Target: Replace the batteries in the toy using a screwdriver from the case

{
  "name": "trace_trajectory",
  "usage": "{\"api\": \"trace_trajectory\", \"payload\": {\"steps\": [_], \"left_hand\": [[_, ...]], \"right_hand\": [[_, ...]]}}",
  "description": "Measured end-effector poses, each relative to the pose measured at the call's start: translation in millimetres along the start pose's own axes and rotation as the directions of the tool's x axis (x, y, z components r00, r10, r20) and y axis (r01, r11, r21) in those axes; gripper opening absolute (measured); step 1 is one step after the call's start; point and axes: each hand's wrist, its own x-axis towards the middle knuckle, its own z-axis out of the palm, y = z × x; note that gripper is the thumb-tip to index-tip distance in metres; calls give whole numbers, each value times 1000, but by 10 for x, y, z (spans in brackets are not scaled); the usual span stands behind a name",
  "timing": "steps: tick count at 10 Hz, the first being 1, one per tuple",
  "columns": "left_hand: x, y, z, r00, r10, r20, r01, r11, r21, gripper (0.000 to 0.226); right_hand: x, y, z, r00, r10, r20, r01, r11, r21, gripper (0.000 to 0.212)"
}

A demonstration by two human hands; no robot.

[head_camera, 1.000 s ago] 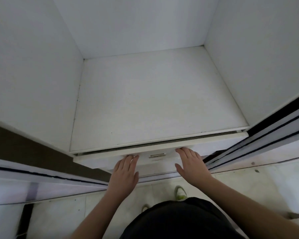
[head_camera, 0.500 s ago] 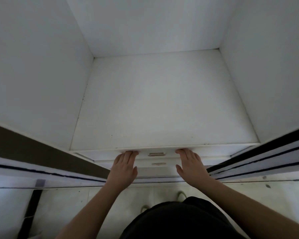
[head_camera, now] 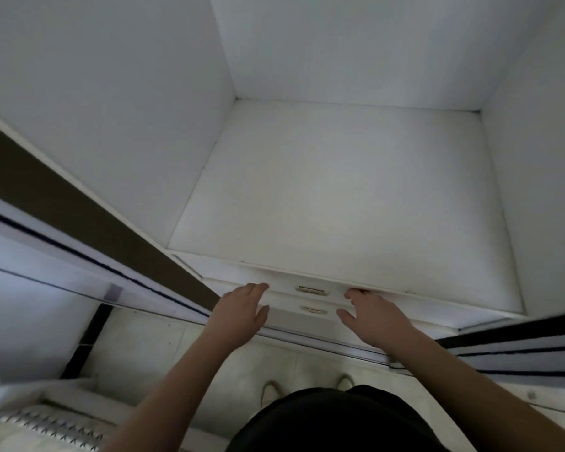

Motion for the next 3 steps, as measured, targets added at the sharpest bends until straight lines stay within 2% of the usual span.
{"api": "trace_trajectory", "payload": {"steps": [1, 2, 3], "left_hand": [[-216, 33, -9, 981, -184, -66, 189, 979, 76, 66], [-442, 106, -76, 909, -406, -97, 412, 910, 45, 61], [-610, 134, -86, 877, -477, -54, 479, 877, 42, 66]], "right_hand": [[-9, -85, -44, 999, -28, 16, 28, 1000, -12, 54], [-16, -195, -20, 998, -62, 1, 62, 998, -19, 55], [10, -315, 48, 989, -145, 12, 146, 987, -69, 52]]}}
